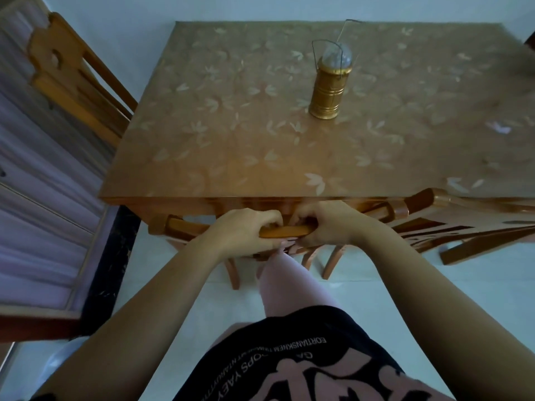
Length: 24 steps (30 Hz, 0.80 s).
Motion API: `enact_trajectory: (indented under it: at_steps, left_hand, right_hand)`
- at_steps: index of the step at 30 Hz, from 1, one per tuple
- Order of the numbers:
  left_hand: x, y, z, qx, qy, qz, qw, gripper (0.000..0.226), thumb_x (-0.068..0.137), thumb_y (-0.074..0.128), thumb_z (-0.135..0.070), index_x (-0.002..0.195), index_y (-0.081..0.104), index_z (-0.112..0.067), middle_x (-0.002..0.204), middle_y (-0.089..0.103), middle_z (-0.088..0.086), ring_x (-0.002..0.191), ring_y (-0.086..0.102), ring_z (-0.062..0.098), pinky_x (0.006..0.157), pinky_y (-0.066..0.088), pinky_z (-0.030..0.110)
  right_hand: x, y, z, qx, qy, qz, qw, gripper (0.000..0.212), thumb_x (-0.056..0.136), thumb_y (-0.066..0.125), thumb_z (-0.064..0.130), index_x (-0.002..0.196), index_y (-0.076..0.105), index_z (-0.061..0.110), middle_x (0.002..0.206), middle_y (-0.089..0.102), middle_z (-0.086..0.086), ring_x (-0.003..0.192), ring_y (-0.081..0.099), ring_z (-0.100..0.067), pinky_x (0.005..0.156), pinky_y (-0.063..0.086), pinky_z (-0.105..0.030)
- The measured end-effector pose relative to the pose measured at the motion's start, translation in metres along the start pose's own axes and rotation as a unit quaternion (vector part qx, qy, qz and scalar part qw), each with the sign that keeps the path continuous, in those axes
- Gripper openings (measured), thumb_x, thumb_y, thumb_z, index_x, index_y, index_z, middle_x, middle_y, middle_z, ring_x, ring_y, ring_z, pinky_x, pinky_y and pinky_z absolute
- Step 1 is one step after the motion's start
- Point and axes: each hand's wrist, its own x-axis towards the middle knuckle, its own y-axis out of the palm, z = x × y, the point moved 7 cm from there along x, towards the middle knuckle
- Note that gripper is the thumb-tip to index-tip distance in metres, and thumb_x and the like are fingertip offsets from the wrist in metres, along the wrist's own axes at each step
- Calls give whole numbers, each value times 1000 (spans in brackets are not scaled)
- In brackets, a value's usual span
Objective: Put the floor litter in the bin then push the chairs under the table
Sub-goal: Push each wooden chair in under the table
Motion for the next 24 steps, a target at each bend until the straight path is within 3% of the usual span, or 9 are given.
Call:
enact_trajectory:
  at_steps: [7, 13, 20, 24]
  left_hand:
    - [6, -3, 3, -117, -21, -18, 993, 29, 72, 66, -53, 96, 67, -36, 87, 69, -13, 80, 63, 5, 76, 54, 41]
    - [-3, 4, 2, -110, -32, -28, 993, 33, 66, 66, -59, 93, 68, -40, 80, 67, -20, 74, 59, -6, 73, 55, 33]
    - [10, 6, -15, -111, -14, 1, 994, 53, 55, 56, -72, 95, 68, -39, 82, 69, -16, 76, 62, -2, 74, 55, 35]
    - [20, 5, -17, -111, -10, 6, 994, 45, 61, 60, -66, 96, 68, -38, 84, 69, -14, 78, 62, 3, 76, 55, 39]
  right_hand:
    - [-4, -6, -2, -17, 10, -62, 998, 19, 69, 67, 35, 64, 51, 42, 69, 61, 10, 65, 56, -12, 60, 45, -26]
    - [-14, 4, 0, -6, 14, -71, 997, 17, 70, 67, 33, 67, 52, 41, 77, 62, 7, 68, 55, -12, 65, 49, -30]
    - [-26, 1, -16, 1, 51, -86, 995, 13, 70, 67, 34, 68, 55, 38, 70, 60, 9, 65, 54, -11, 59, 45, -26]
    - [-23, -5, -22, -5, 64, -82, 995, 18, 71, 66, 33, 64, 51, 39, 69, 58, 8, 64, 53, -12, 58, 44, -26]
